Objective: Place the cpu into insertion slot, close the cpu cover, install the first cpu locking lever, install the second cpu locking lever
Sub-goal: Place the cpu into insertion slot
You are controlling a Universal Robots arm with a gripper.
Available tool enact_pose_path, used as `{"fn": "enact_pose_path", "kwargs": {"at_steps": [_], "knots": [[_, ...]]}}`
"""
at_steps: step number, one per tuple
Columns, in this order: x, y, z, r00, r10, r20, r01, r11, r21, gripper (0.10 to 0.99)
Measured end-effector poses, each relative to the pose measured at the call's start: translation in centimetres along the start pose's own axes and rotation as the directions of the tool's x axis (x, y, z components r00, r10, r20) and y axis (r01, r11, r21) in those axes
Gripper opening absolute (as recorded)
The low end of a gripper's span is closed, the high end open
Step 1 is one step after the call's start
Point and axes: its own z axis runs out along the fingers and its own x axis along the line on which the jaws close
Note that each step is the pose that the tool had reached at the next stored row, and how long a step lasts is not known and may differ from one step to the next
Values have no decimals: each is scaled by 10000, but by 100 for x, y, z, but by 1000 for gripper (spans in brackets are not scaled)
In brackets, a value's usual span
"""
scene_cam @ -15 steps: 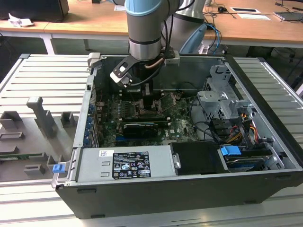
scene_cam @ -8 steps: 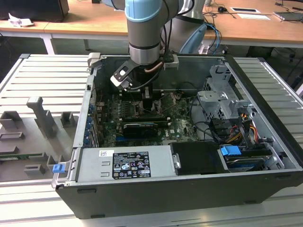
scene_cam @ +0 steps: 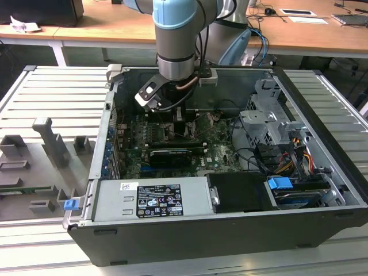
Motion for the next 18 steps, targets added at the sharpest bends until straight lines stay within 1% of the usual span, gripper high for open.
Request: {"fn": "enact_pose_path", "kwargs": {"at_steps": [2,8,10,11,13,15,17,18], "knots": [[-1,-1,17,10000,67,7,-67,10000,0,529],[0,-1,18,10000,69,6,-69,10000,-1,529],[0,-1,19,10000,69,6,-69,10000,-1,541],[0,-2,19,10000,69,6,-69,10000,-1,604],[0,-1,18,10000,69,5,-69,10000,-1,604],[0,0,8,10000,69,5,-69,10000,-2,604],[0,3,-33,10000,70,6,-70,10000,-1,604],[0,4,-43,10000,70,6,-70,10000,-1,604]]}}
